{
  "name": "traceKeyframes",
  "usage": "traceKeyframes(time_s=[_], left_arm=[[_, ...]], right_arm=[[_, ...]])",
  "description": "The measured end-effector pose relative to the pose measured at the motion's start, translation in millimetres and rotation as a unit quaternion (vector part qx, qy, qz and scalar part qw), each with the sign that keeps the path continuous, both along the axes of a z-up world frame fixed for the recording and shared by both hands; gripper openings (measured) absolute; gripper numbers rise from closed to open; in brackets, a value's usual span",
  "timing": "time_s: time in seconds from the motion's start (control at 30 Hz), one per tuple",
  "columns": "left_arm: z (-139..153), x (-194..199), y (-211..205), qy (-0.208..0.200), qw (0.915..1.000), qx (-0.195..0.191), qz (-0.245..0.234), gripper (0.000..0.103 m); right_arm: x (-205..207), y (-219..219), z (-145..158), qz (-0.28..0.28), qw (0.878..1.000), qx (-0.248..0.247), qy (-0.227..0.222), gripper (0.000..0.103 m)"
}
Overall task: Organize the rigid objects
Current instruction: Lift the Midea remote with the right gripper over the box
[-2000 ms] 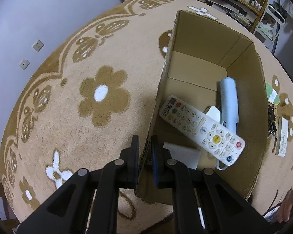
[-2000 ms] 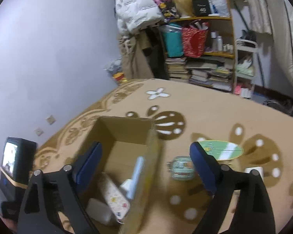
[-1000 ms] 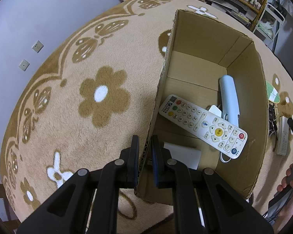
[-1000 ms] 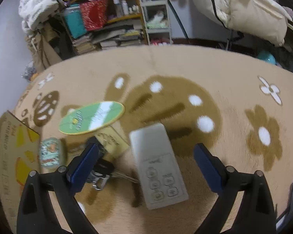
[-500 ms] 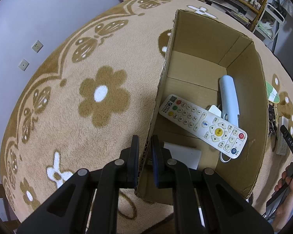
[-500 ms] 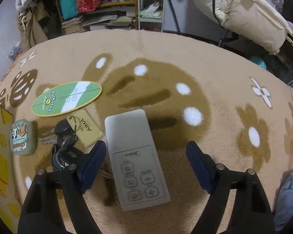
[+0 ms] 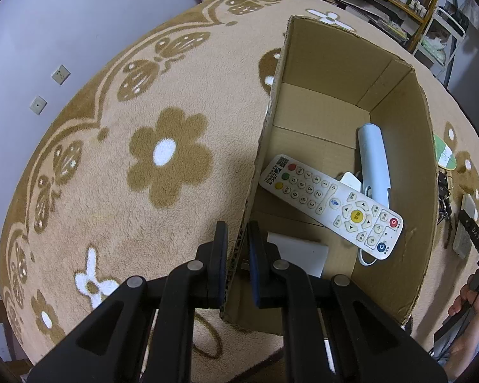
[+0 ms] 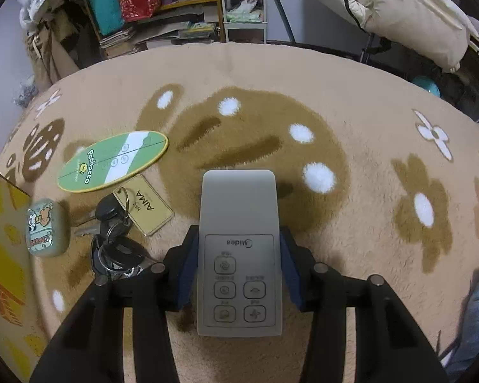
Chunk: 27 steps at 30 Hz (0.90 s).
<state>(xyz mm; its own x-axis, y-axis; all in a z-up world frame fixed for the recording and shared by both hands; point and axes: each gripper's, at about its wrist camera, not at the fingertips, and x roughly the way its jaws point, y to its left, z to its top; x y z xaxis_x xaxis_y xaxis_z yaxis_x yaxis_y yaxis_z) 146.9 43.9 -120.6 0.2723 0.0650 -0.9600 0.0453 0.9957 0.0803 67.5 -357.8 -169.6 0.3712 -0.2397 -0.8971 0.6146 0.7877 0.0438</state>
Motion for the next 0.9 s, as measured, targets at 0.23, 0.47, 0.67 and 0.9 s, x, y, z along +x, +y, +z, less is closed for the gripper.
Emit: traceKeyframes(time_s=[0.23,0.47,0.67,0.9], left_arm=[[-1,0,0,0.001,1.0,0.001,0.0,0.011],[0,-1,-1,0.0,1.0,0.006,-0.002,0.011],[0,-1,0,0.001,1.0,0.005,-0.002,0.011],[0,-2,-1,0.0,1.0,0.006,-0.001,0.011]], right_arm=[[3,10,15,0.019,1.0,-0.016,-0.014,0.051],[7,30,59,0.049,0.995,-0.024,-0.079,0.051],[16,63,95,0.103,0.983,0.005,-0.153,0.051],[33,125,111,0.189,0.965,0.002,-0.184,0.051]])
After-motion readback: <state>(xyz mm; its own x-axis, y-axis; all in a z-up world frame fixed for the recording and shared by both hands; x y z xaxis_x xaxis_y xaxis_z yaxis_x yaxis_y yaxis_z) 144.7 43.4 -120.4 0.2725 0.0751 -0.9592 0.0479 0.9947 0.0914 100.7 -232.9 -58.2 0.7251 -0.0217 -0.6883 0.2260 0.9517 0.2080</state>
